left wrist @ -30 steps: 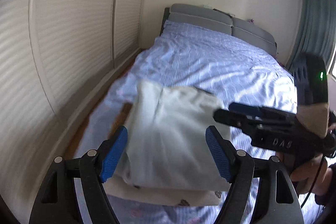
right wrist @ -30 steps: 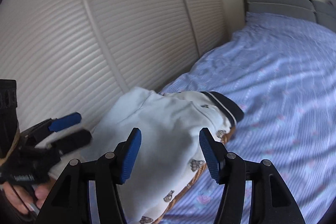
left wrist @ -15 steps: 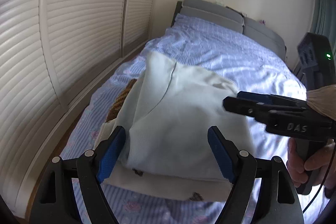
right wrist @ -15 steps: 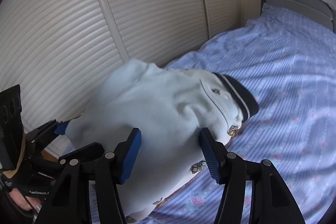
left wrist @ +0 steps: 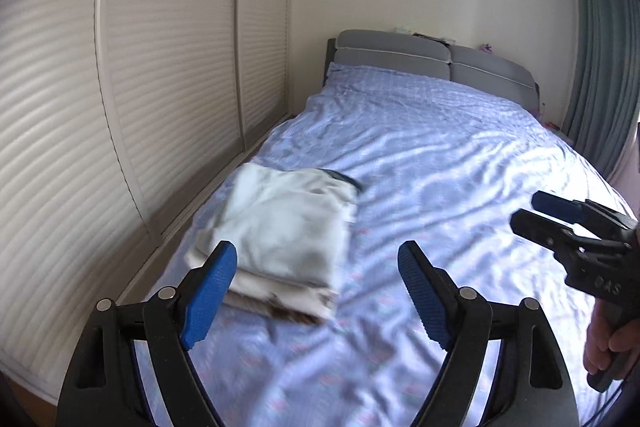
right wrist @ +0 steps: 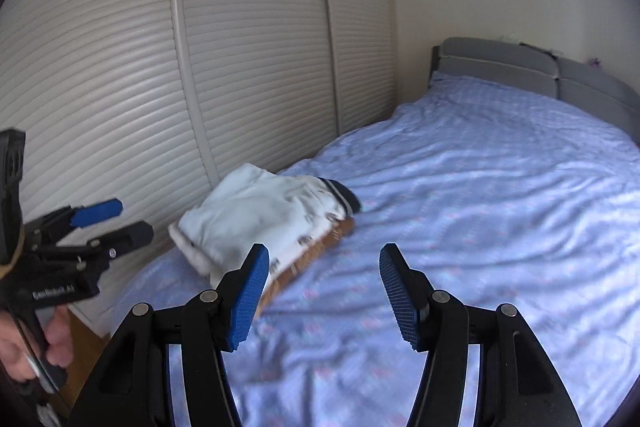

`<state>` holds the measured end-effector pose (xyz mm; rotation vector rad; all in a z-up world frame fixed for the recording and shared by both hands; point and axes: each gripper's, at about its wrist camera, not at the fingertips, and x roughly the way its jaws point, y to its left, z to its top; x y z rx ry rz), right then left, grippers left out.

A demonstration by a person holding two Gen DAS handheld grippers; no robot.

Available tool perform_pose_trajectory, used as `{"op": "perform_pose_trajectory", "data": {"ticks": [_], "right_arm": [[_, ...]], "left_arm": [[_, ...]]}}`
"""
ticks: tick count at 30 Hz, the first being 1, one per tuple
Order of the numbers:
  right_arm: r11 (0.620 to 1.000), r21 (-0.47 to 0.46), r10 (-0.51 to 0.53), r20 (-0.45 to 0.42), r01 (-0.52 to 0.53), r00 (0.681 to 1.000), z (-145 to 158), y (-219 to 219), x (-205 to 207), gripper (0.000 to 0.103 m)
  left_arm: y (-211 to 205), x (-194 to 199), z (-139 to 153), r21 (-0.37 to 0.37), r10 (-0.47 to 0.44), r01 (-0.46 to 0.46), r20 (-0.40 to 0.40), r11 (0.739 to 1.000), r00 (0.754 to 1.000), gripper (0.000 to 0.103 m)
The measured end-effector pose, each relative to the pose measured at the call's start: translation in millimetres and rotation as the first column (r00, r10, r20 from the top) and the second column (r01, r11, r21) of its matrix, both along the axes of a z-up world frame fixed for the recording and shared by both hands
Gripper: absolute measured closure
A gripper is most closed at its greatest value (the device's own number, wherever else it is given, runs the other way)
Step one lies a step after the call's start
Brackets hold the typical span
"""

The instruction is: Fold small clothes

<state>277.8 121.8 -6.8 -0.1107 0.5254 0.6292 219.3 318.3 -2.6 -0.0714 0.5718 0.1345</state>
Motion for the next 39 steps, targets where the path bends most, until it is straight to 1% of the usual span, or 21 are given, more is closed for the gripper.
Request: {"op": "perform_pose_trajectory", "data": {"ticks": [2, 5, 6, 7, 8, 9, 10, 11, 14, 16, 19, 21, 23, 25, 29, 33, 36, 39], "right_arm": [[0.999, -0.017, -0.039, 0.028, 0.039, 0.999, 10.8, -31.7, -26.2, 0.039], [0.994, -0.018, -0.107, 0.058, 0.108, 0.993, 25.2, -84.9, -67.8, 0.034], [0.990, -0.021, -0.136, 0.070, 0.138, 0.988, 29.5, -102.7, -81.1, 0.033], [0.985, -0.020, -0.167, 0.084, 0.169, 0.982, 34.2, -121.5, -95.4, 0.030], [0.980, -0.018, -0.198, 0.099, 0.200, 0.975, 38.3, -140.3, -109.7, 0.024], [0.973, -0.014, -0.227, 0.112, 0.229, 0.968, 41.6, -157.6, -122.5, 0.021], [0.966, -0.009, -0.256, 0.123, 0.259, 0.959, 44.0, -175.2, -135.7, 0.015], [0.958, -0.004, -0.282, 0.132, 0.285, 0.950, 45.9, -191.4, -148.8, 0.013], [0.932, -0.005, -0.358, 0.139, 0.362, 0.923, 49.9, -236.7, -183.5, 0.013], [0.909, -0.001, -0.413, 0.141, 0.417, 0.900, 50.1, -261.3, -202.2, 0.012], [0.880, 0.014, -0.472, 0.130, 0.474, 0.872, 47.9, -293.5, -229.4, 0.008], [0.865, 0.014, -0.499, 0.122, 0.501, 0.858, 45.3, -309.6, -243.8, 0.007], [0.848, 0.013, -0.528, 0.116, 0.530, 0.841, 43.0, -325.1, -258.3, 0.006], [0.833, 0.021, -0.552, 0.114, 0.554, 0.826, 40.5, -337.3, -271.9, 0.006], [0.799, 0.024, -0.599, 0.128, 0.601, 0.791, 32.6, -354.7, -300.1, 0.005], [0.780, 0.009, -0.621, 0.133, 0.626, 0.772, 23.4, -366.8, -320.7, 0.005], [0.769, 0.005, -0.634, 0.139, 0.640, 0.761, 19.9, -371.9, -331.5, 0.005], [0.763, 0.007, -0.642, 0.131, 0.647, 0.756, 16.8, -375.0, -339.7, 0.005]], "left_arm": [[-35.1, -19.4, 9.2, 0.007, -0.020, 0.020, 0.004, 1.000, 1.000, 0.020], [-86.2, -46.4, 18.5, 0.013, -0.057, 0.057, 0.014, 0.998, 0.998, 0.020], [-101.1, -53.9, 21.5, 0.015, -0.065, 0.065, 0.019, 0.998, 0.998, 0.018], [-117.2, -63.7, 24.2, 0.022, -0.079, 0.078, 0.026, 0.997, 0.997, 0.013], [-137.1, -74.1, 26.9, 0.035, -0.094, 0.092, 0.039, 0.995, 0.995, 0.010], [-152.1, -83.4, 30.0, 0.048, -0.103, 0.101, 0.049, 0.994, 0.993, 0.005], [-165.0, -90.9, 31.9, 0.057, -0.113, 0.110, 0.058, 0.992, 0.992, 0.002], [-180.5, -99.1, 33.9, 0.063, -0.130, 0.126, 0.067, 0.990, 0.989, 0.002], [-224.3, -120.9, 39.8, 0.085, -0.187, 0.180, 0.080, 0.980, 0.979, 0.002], [-246.7, -134.2, 41.1, 0.098, -0.211, 0.202, 0.085, 0.974, 0.974, 0.000], [-275.7, -154.0, 39.0, 0.094, -0.231, 0.223, 0.082, 0.970, 0.970, 0.000], [-290.0, -164.8, 35.7, 0.092, -0.240, 0.234, 0.065, 0.968, 0.969, 0.000], [-299.8, -177.4, 32.3, 0.072, -0.251, 0.248, 0.044, 0.966, 0.967, 0.000], [-305.6, -192.8, 29.0, 0.069, -0.244, 0.240, 0.048, 0.968, 0.969, 0.000], [-309.2, -216.7, 22.6, 0.092, -0.206, 0.200, 0.068, 0.975, 0.976, 0.000], [-307.0, -231.7, 17.2, 0.109, -0.186, 0.178, 0.064, 0.978, 0.980, 0.000], [-305.5, -241.5, 15.7, 0.114, -0.165, 0.156, 0.079, 0.981, 0.983, 0.000], [-303.8, -247.7, 14.8, 0.115, -0.152, 0.141, 0.094, 0.983, 0.984, 0.000]]}}
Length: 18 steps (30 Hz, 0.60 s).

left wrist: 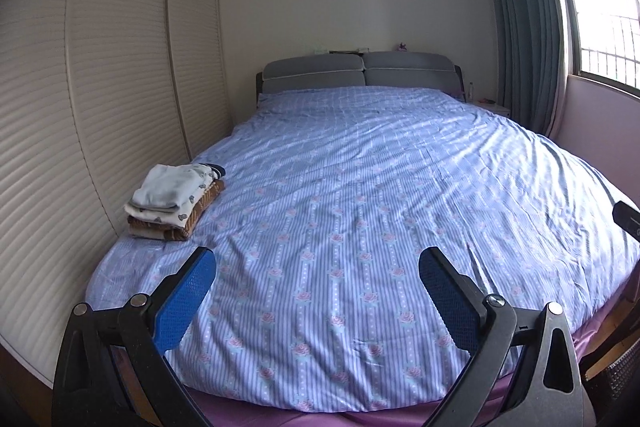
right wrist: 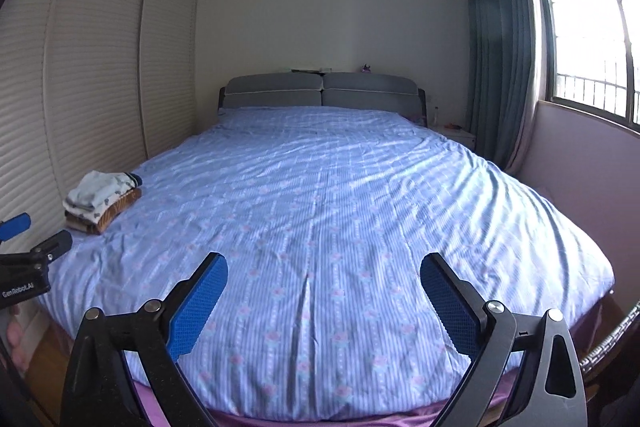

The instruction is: Fold small clothes

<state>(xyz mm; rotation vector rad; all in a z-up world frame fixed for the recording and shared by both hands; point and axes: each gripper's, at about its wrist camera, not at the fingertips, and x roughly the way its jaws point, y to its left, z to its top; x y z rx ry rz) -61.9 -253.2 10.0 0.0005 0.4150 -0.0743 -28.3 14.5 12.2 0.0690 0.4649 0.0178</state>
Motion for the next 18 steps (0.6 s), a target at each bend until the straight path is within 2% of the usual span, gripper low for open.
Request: {"op": "perform_pose_trajectory", "data": {"ticks": [18], "right_arm": [[1.000, -0.009, -0.016, -0.008, 0.016, 1.000, -6.1, 0.6, -8.7, 0.005]], "left_arm": [[1.7, -4.2, -6.4, 0.006, 0.012, -0.012, -0.015, 1.000, 1.000, 0.000]]}}
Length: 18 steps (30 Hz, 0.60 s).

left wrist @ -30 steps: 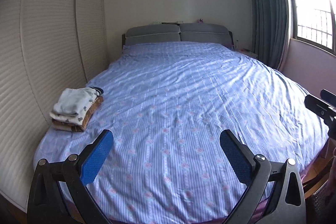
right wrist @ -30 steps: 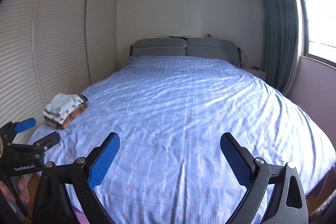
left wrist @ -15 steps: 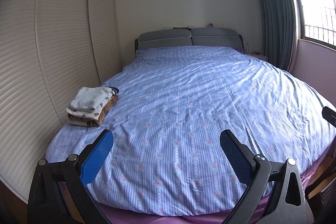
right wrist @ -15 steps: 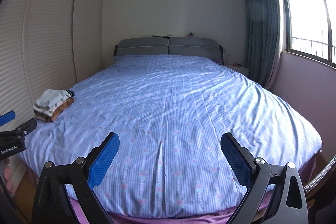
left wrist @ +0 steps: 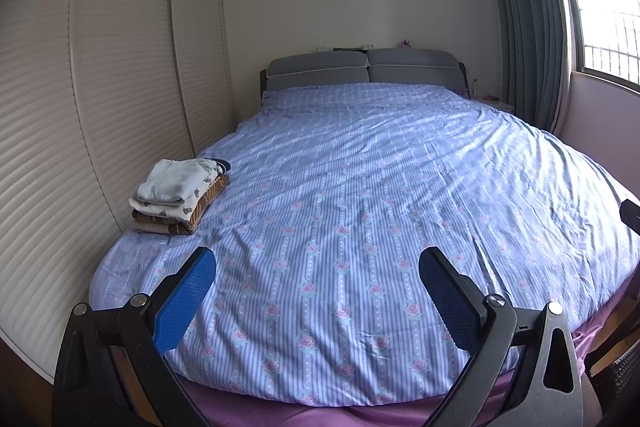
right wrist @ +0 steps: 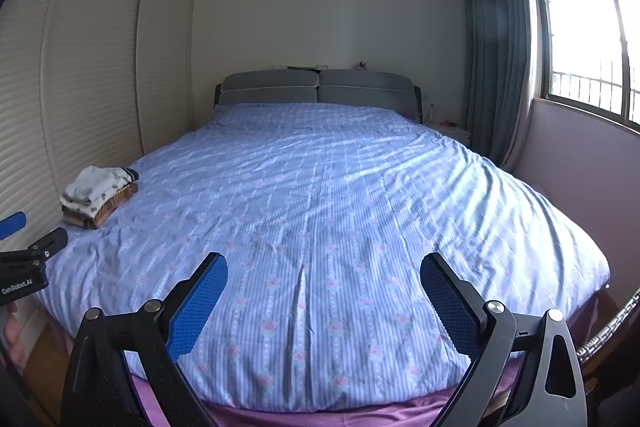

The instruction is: Fold small clothes

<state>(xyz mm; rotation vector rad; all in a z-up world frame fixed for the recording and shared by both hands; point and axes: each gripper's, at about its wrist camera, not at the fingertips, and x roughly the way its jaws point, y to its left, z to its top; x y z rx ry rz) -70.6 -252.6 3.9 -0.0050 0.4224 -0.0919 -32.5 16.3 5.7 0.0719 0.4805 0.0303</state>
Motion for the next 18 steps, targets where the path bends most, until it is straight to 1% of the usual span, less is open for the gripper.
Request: {"op": "perform_pose_trajectory", "data": {"ticks": [18], "right_arm": [[1.000, 0.013, -0.002, -0.008, 0.002, 1.000, -0.7, -2.4, -1.1, 0.005]], "left_arm": [[2.4, 1.9, -9.1, -0.014, -0.013, 0.013, -0.023, 1.000, 1.000, 0.000]]}}
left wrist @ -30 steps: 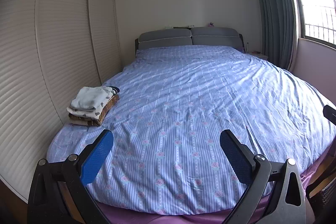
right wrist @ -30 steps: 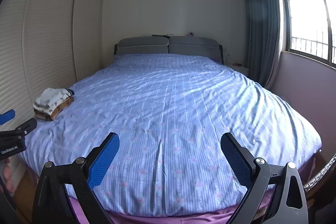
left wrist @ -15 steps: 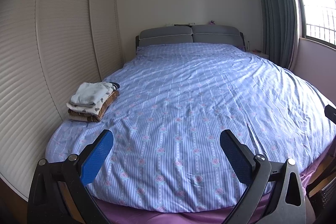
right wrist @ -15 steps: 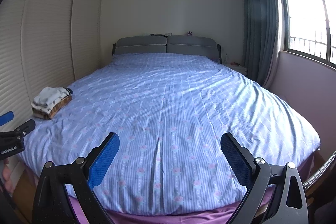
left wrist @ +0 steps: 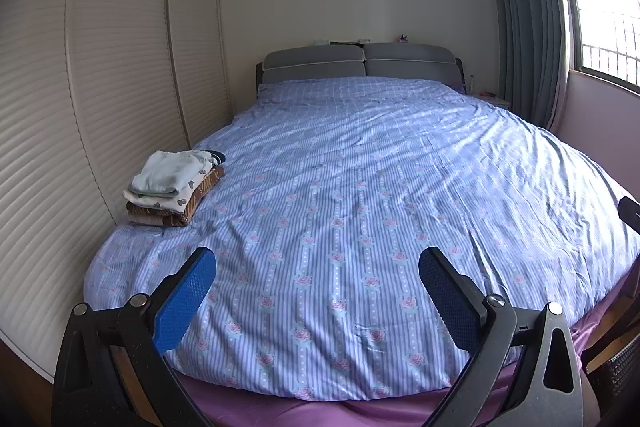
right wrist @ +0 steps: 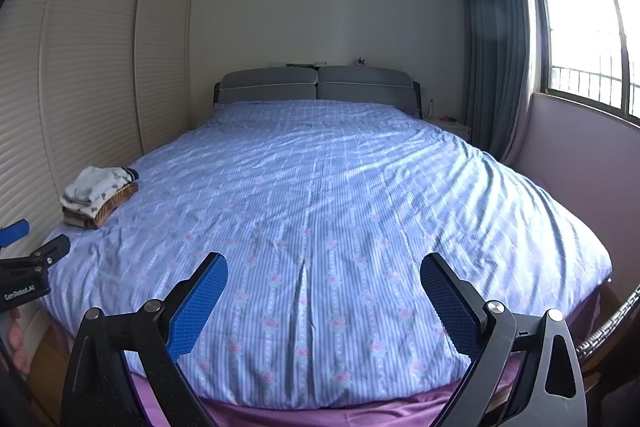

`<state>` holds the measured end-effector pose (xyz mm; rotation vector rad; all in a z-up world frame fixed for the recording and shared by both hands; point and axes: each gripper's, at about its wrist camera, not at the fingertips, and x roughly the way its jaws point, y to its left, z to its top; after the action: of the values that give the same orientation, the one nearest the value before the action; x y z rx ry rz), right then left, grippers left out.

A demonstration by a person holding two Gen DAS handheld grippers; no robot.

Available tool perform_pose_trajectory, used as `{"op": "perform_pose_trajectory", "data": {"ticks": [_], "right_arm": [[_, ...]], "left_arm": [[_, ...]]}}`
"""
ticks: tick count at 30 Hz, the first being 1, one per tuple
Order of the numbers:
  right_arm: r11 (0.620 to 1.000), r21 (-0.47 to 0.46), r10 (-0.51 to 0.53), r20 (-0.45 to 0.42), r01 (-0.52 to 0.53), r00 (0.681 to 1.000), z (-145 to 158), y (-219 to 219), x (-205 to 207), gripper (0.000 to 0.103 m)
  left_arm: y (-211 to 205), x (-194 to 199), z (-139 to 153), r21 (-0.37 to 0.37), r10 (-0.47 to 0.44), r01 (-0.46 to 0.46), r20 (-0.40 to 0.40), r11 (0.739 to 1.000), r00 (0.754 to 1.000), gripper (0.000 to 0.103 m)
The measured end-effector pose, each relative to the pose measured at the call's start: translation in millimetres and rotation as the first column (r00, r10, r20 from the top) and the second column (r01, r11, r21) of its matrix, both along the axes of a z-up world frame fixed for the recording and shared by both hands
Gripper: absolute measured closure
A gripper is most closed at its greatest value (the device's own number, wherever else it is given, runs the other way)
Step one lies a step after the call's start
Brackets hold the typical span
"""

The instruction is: Fold small clothes

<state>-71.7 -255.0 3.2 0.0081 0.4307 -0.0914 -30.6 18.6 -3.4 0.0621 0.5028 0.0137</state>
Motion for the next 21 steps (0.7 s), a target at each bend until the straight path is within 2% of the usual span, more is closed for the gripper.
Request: {"op": "perform_pose_trajectory", "data": {"ticks": [21], "right_arm": [[1.000, 0.006, 0.004, -0.003, -0.004, 1.000, -1.7, 0.5, -0.5, 0.005]], "left_arm": [[1.4, 0.6, -1.1, -0.003, -0.004, 0.004, -0.004, 1.000, 1.000, 0.000]]}}
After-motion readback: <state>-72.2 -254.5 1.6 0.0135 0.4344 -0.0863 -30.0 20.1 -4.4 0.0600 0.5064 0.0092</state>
